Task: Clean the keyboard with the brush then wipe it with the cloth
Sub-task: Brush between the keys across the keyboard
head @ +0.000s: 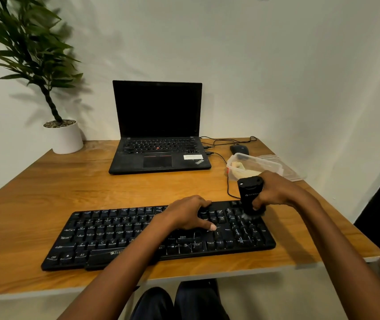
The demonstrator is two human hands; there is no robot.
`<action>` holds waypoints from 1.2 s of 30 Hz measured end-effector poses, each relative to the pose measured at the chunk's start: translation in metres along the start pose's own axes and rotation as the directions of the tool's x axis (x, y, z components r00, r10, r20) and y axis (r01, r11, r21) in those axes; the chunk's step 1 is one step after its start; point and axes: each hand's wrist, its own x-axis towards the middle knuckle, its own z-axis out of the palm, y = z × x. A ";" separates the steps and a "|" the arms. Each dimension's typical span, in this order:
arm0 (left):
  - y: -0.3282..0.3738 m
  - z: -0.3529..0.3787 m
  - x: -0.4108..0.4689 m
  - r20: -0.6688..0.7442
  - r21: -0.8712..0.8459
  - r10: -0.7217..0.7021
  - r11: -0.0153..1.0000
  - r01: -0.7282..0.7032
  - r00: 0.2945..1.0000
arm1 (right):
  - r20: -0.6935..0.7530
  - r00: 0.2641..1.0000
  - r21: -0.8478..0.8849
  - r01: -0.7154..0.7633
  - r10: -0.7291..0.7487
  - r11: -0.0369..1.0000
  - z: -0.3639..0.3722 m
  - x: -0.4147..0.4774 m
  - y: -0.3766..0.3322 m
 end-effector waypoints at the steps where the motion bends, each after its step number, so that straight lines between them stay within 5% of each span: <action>1: 0.000 0.000 0.000 0.003 0.005 0.000 1.000 0.000 1.000 | -0.010 1.000 -0.021 0.005 -0.005 1.000 -0.001 0.000 0.001; 10: 0.000 0.001 0.001 0.006 0.015 0.001 1.000 -0.001 1.000 | -0.012 0.999 0.118 0.050 -0.049 0.992 0.003 -0.008 0.007; 15: 0.000 0.001 0.001 0.001 0.011 0.003 1.000 -0.003 1.000 | -0.182 0.983 0.227 0.028 0.015 0.973 0.021 0.002 0.015; 18: 0.000 0.001 0.001 0.003 0.009 0.003 1.000 -0.003 1.000 | -0.133 0.988 0.335 -0.024 0.073 0.942 0.020 -0.002 0.019; 28: 0.000 0.000 0.002 -0.003 -0.004 -0.005 1.000 0.005 1.000 | -0.384 0.911 0.273 -0.043 0.150 0.961 0.043 -0.015 0.015; 32: 0.000 0.001 0.002 -0.002 -0.008 -0.009 1.000 0.009 1.000 | -0.584 0.795 0.207 -0.052 0.166 0.977 0.062 -0.019 0.013; 36: 0.000 0.001 0.003 -0.005 -0.002 -0.011 1.000 0.011 1.000 | -0.539 0.817 0.219 -0.098 0.204 0.971 0.060 -0.022 0.014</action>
